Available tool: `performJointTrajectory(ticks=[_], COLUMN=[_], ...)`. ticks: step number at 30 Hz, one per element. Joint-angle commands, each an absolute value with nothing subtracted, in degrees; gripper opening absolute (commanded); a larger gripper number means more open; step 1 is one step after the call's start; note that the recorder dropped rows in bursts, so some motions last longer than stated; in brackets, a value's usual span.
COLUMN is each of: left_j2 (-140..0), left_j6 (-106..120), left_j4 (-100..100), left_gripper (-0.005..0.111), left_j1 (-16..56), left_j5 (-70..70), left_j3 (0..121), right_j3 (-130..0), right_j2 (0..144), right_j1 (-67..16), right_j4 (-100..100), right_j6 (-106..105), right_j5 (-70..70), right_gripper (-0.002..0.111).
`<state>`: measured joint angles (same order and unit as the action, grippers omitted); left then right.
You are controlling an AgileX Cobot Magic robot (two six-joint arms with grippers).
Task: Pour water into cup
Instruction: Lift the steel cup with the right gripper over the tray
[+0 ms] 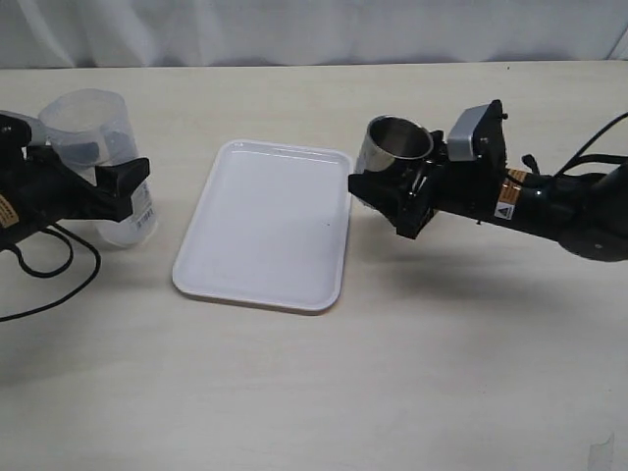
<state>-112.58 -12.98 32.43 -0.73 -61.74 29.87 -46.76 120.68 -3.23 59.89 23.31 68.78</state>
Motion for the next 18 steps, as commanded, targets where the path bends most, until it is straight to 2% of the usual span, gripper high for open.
performJointTrajectory(ticks=[1,9,14,18], left_j2=[-112.4,-112.4,-112.4,-112.4], left_j6=[-13.9,-17.0,-19.8,-19.4], left_j4=[34.3,37.9,41.5,43.1], left_gripper=[0.000,0.000,0.000,0.000], left_j1=[-0.6,-0.6,-0.4,2.6], left_j5=[-63.0,-60.5,-58.6,-54.9], left_j3=[32.9,38.6,44.1,47.5], right_j3=[-50.9,-58.4,-67.8,-72.6], right_j2=[120.2,122.3,129.1,133.8], right_j1=[-8.9,-17.4,-18.4,-18.8], right_j4=[63.9,65.0,71.8,72.2], right_j6=[26.9,28.2,37.5,37.5], right_j5=[65.5,60.9,61.3,61.5], right_gripper=[0.004,0.004,0.004,0.004])
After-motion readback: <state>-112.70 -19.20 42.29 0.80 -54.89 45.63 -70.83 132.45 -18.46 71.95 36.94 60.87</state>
